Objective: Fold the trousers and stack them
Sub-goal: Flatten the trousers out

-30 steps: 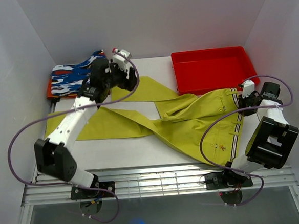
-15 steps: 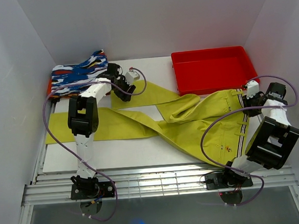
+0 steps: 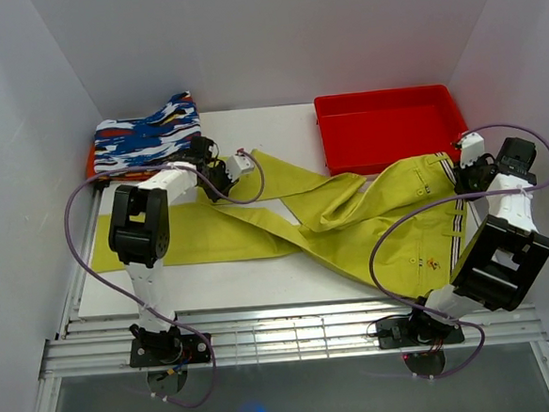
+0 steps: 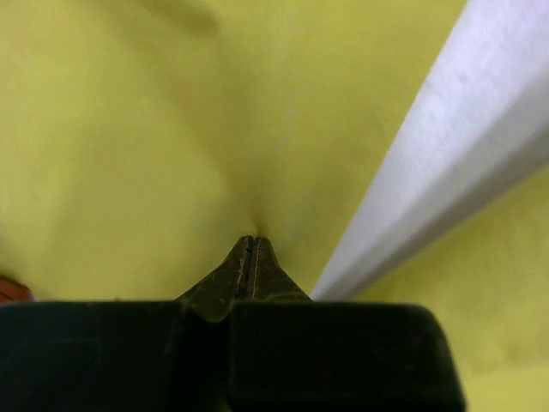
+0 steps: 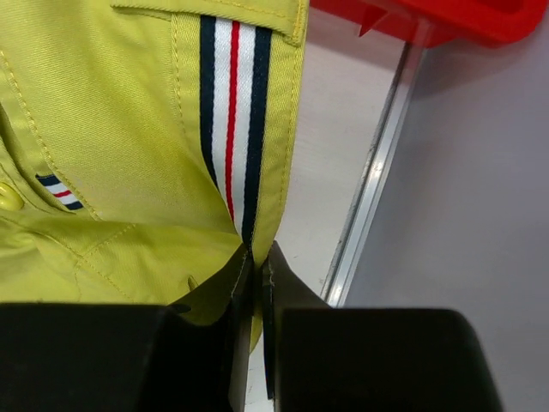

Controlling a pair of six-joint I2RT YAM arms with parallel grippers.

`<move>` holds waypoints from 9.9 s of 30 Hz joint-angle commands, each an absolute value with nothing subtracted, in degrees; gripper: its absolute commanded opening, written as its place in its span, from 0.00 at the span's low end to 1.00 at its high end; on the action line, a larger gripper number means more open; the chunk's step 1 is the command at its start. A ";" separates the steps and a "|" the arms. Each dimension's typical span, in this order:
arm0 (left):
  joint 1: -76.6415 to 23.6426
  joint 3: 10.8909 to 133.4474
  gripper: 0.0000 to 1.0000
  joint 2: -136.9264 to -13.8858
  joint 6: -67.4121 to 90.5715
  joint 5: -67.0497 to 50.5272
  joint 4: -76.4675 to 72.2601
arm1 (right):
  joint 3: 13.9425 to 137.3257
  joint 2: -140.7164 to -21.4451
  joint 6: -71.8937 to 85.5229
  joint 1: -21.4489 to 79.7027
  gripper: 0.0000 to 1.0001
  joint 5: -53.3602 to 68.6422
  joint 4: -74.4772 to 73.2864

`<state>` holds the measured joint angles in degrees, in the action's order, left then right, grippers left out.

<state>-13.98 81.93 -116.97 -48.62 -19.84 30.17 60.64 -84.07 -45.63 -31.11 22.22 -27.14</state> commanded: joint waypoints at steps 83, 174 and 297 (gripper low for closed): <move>8.00 64.43 0.00 -70.93 -50.28 -27.69 55.37 | 62.40 -88.15 -52.03 -32.34 0.08 19.42 -17.05; 29.80 78.49 0.77 -114.78 -85.45 -27.08 43.43 | 67.85 -88.50 -55.46 -39.11 0.08 26.63 -25.05; 41.41 104.21 0.00 -102.56 -65.32 -35.50 55.12 | 34.97 -71.19 -87.71 -20.83 0.08 4.48 -32.25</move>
